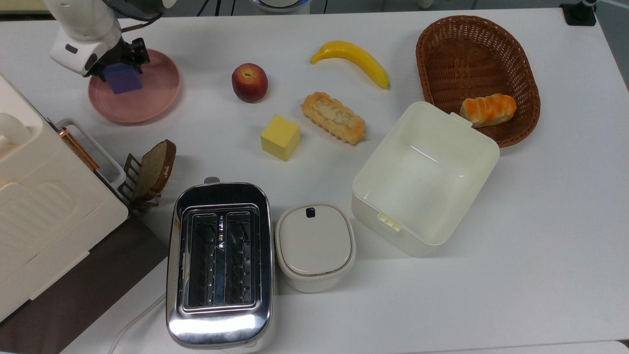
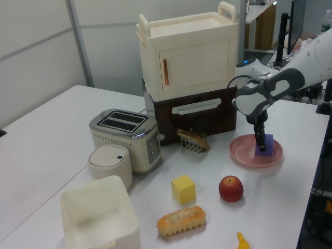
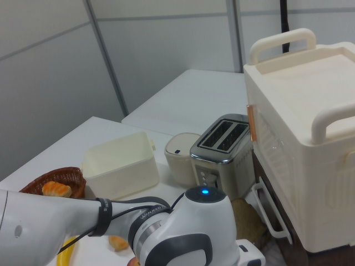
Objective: Put the purple cube on the table
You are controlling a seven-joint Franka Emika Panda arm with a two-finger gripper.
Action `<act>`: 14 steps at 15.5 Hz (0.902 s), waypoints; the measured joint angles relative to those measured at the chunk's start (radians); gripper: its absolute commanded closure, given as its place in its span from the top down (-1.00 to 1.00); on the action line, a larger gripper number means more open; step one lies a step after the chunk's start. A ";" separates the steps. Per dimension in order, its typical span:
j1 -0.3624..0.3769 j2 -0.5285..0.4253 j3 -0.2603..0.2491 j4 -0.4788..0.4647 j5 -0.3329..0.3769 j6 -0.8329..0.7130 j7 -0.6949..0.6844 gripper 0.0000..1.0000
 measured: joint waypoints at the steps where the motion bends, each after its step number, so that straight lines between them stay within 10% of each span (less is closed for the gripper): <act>1: 0.000 -0.003 0.000 0.001 0.000 0.000 0.000 -0.38; 7: 0.041 -0.082 0.017 0.022 0.004 -0.105 0.118 -0.35; 14: 0.371 -0.026 0.034 0.022 0.004 -0.125 0.618 -0.17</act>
